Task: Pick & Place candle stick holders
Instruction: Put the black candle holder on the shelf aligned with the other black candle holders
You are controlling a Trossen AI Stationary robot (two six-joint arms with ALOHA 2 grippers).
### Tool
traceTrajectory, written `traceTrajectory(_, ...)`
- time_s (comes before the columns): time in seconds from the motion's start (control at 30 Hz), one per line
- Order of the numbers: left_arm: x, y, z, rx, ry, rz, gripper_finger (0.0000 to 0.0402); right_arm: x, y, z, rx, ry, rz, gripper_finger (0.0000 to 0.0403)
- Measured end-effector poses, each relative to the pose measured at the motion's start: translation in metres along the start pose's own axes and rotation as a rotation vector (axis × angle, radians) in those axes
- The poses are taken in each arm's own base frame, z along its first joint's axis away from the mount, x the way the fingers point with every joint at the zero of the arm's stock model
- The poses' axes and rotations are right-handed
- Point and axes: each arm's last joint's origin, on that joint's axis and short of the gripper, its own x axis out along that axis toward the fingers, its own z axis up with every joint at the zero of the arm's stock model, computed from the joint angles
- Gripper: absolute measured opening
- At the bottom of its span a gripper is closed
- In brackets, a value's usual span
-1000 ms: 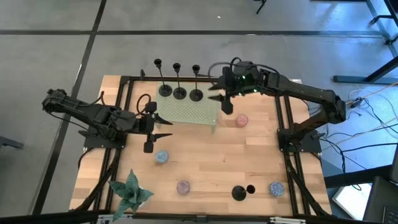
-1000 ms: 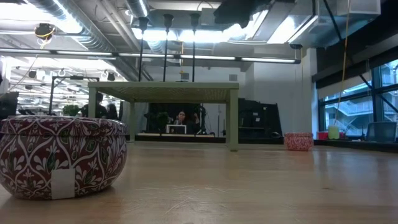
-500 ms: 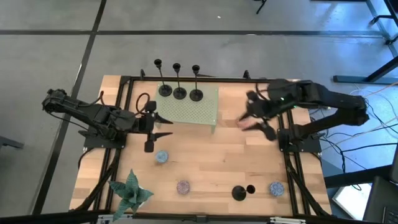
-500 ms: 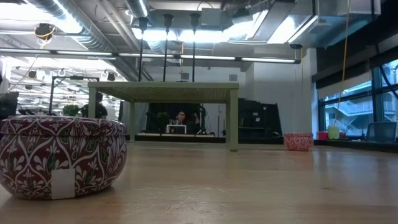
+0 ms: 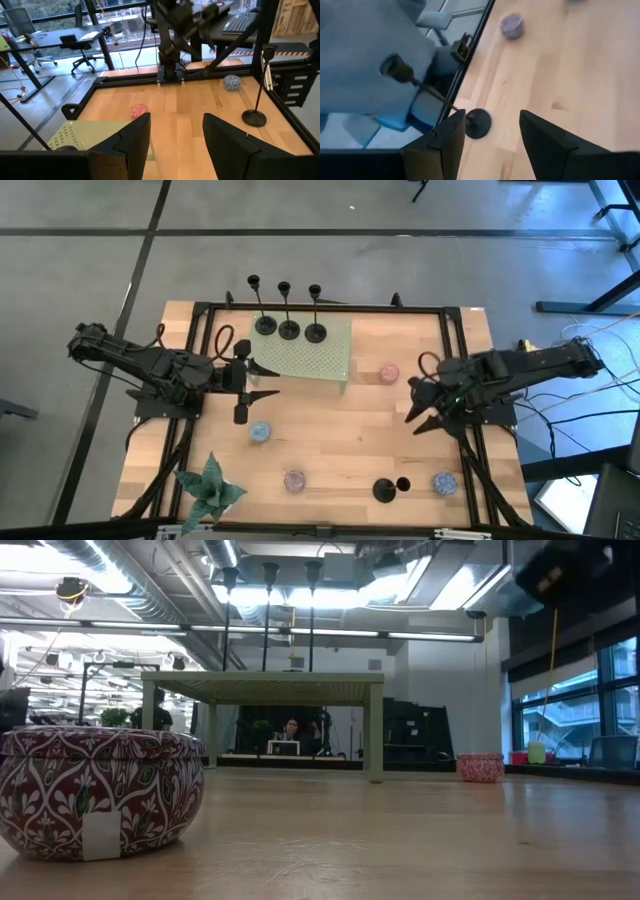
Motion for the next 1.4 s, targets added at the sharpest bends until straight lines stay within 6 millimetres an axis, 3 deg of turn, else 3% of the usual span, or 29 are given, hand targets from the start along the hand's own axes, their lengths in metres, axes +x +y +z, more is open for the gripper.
traceTrajectory(0.2, 0.000, 0.000, 0.003, -0.012, -0.028, 0.001, 0.0178, 0.033, -0.004, -0.027, -0.145, -0.008, 0.092, 0.0191)
traceTrajectory(0.43, 0.000, 0.001, 0.005, -0.021, -0.050, 0.015, 0.0178, 0.048, 0.007, -0.039, -0.300, -0.044, 0.184, 0.0191)
traceTrajectory(0.63, 0.000, 0.002, 0.005, -0.023, -0.049, 0.074, 0.0178, 0.060, 0.008, -0.045, -0.356, -0.111, 0.083, 0.0191)
traceTrajectory(1.03, 0.000, 0.002, 0.005, -0.023, -0.049, 0.080, 0.0178, 0.103, 0.014, -0.050, -0.400, -0.140, 0.139, 0.0191)
traceTrajectory(1.4, 0.000, 0.002, 0.005, -0.023, -0.048, 0.080, 0.0178, 0.126, 0.023, -0.052, -0.429, -0.186, 0.204, 0.0191)
